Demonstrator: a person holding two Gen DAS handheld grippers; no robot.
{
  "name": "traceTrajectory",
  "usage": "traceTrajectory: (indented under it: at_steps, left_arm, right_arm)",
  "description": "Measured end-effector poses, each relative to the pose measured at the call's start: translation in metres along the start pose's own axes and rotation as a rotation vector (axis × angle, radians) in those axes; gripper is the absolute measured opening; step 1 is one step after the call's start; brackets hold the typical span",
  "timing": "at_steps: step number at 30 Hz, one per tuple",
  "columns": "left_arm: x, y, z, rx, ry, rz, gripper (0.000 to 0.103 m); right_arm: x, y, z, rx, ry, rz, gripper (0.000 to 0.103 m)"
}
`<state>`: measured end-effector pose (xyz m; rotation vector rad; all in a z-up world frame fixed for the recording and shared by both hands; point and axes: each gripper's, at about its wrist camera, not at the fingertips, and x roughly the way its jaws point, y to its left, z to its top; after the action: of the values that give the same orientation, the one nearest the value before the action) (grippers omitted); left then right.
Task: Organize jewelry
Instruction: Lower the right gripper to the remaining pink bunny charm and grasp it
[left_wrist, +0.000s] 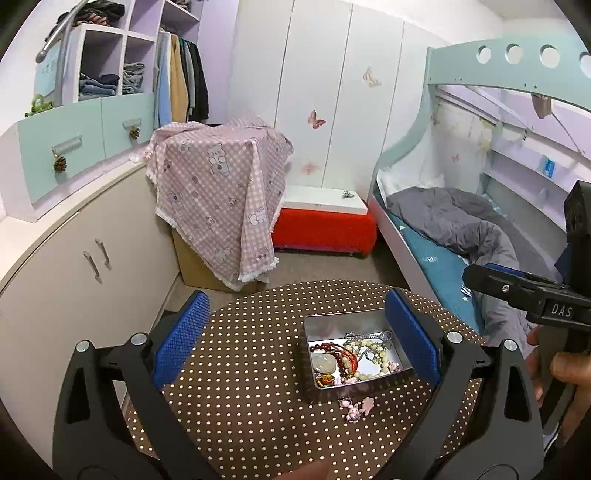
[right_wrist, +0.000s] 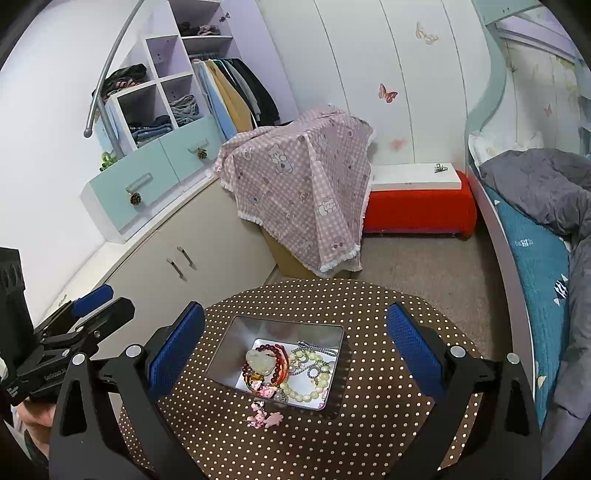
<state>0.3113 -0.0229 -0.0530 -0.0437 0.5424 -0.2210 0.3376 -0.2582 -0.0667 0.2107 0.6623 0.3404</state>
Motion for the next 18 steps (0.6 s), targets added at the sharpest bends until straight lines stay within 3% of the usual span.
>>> traceTrajectory:
  at_steps: [6,11,18]
  left_arm:
    - [-0.01,0.003,-0.016,-0.004,-0.006,0.016,0.094]
    - [-0.011,0.012,-0.038,-0.038,0.02,0.032,0.094]
    - [-0.005,0.019,-0.069,-0.055,0.083,0.041,0.094]
  right_arm:
    - [-0.009,0.006,-0.017,-0.002,0.009,-0.011,0.095]
    - [-0.011,0.009,-0.051,0.007,0.049,-0.038,0.095]
    - [0.021,0.008,-0.112,0.047,0.192,-0.094,0.095]
